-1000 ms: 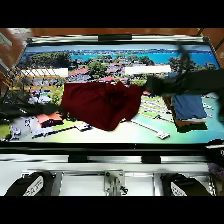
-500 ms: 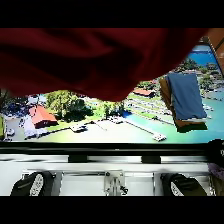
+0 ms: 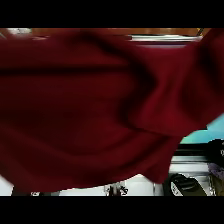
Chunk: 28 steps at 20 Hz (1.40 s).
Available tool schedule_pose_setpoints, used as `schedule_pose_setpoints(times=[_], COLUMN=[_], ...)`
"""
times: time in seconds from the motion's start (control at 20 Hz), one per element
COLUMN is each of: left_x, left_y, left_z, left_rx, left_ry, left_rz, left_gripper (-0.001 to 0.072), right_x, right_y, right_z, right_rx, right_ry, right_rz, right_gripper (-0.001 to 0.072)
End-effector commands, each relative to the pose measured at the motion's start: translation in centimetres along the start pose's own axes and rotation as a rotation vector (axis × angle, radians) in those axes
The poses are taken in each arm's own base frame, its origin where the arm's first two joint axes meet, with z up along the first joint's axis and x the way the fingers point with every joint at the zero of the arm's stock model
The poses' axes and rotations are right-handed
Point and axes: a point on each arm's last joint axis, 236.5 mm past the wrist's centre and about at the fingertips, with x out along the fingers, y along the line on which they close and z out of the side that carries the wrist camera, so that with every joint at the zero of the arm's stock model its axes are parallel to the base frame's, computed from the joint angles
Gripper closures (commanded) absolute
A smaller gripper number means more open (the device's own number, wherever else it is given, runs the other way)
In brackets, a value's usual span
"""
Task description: Fold the shirts.
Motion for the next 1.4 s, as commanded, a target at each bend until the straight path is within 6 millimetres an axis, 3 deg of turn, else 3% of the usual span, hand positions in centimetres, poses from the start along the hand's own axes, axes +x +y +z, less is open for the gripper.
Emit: schedule_pose_setpoints(times=[0.0,0.15,0.3,0.4,0.5,0.6,0.7,0.75,0.8,0.85,0.9,0.95,1.0,1.05,1.1,1.25,1.35], left_x=[4.5,8.6,13.2,16.0,18.4,21.2,24.3,25.9,27.1,27.7,27.8,27.7,26.9,25.7,24.1,17.7,14.0], left_y=[0.1,1.0,2.4,2.1,0.6,-0.5,-1.0,-1.2,-1.6,-2.0,-2.5,-2.7,-2.8,-2.4,-1.3,3.5,5.2], left_z=[-11.2,-19.7,-24.4,-27.1,-29.7,-31.7,-33.1,-33.9,-35.0,-36.3,-37.7,-39.0,-39.9,-40.6,-41.3,-43.6,-45.1], left_rx=[-0.185,-0.359,-0.472,-0.493,-0.46,-0.46,-0.458,-0.456,-0.459,-0.465,-0.483,-0.522,-0.541,-0.54,-0.526,-0.592,-0.745], left_ry=[0.334,0.505,0.553,0.629,0.708,0.733,0.709,0.694,0.7,0.726,0.765,0.814,0.867,0.92,0.988,1.241,1.362], left_rz=[-0.113,-0.166,-0.174,-0.214,-0.287,-0.305,-0.282,-0.264,-0.255,-0.257,-0.26,-0.258,-0.271,-0.284,-0.287,-0.2,-0.131], left_gripper=[0.0675,0.0675,0.0675,0.0674,0.0675,0.0675,0.0674,0.0672,0.0631,0.0489,0.0282,0.0123,0.0091,0.0092,0.0094,0.0095,0.0094], right_x=[2.6,8.3,15.9,20.4,24.4,27.1,28.8,29.2,29.1,28.9,28.7,28.6,28.4,27.7,26.5,19.6,15.0], right_y=[-6.1,-9.6,-11.4,-11.9,-11.7,-11.7,-12.3,-12.8,-13.2,-13.6,-13.7,-13.7,-13.9,-14.3,-15.2,-19.3,-20.3], right_z=[-12.9,-19.7,-22.9,-23.4,-22.7,-21.8,-23.0,-25.6,-28.6,-31.4,-33.1,-33.5,-33.1,-32.5,-32.3,-34.4,-36.5], right_rx=[0.145,0.26,0.424,0.482,0.527,0.576,0.57,0.531,0.532,0.537,0.542,0.526,0.478,0.417,0.369,0.342,0.339], right_ry=[0.505,0.566,0.418,0.351,0.261,0.175,0.178,0.261,0.361,0.457,0.515,0.536,0.535,0.549,0.588,0.828,1.021], right_rz=[-0.254,-0.354,-0.352,-0.325,-0.263,-0.215,-0.219,-0.248,-0.286,-0.322,-0.34,-0.336,-0.325,-0.318,-0.334,-0.435,-0.455], right_gripper=[0.0637,0.0636,0.0636,0.0636,0.0635,0.0629,0.0628,0.0557,0.0334,0.0191,0.0188,0.0187,0.0174,0.0091,0.0083,0.0084,0.0084])
